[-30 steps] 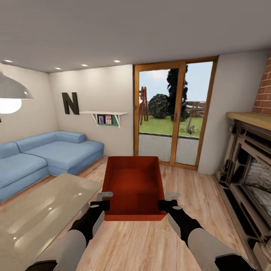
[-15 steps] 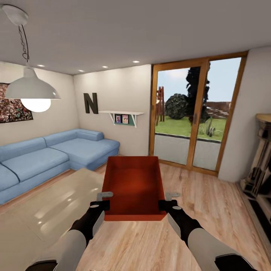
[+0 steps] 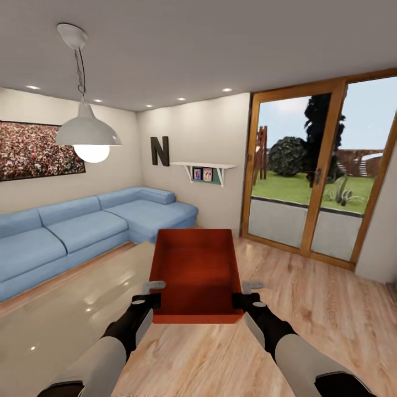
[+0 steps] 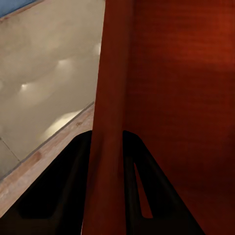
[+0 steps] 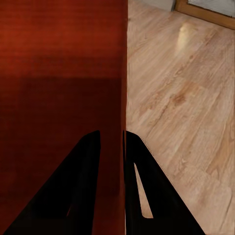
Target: Move the two storage containers from the living room to the garage. In the garage, place one container on the floor and stack the other container on top of it (either order is fine).
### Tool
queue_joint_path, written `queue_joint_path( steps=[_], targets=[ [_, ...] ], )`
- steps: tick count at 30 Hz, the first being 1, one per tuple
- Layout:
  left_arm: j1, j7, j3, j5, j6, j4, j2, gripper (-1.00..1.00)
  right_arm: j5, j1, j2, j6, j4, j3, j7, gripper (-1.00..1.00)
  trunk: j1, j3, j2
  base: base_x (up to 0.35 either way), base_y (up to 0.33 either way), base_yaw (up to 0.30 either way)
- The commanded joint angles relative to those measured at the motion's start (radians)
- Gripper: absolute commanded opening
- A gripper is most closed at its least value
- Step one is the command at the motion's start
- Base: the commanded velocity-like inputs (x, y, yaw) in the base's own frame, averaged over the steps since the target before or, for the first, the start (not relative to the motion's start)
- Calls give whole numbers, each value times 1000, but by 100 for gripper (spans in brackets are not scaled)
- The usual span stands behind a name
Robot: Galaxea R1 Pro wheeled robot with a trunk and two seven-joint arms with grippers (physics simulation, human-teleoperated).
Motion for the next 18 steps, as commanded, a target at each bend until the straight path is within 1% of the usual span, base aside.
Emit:
queue_joint_path(
  steps=[1,18],
  targets=[
    [-1,0,16,-15,5,-36,-8,-100,-22,1,5,6,1,11,-1,-100,0,-1,-1,0,0,300],
    [-1,0,16,-16,5,-37,-8,-100,-22,1,5,6,1,11,-1,-100,0,-1,-1,0,0,300]
  ],
)
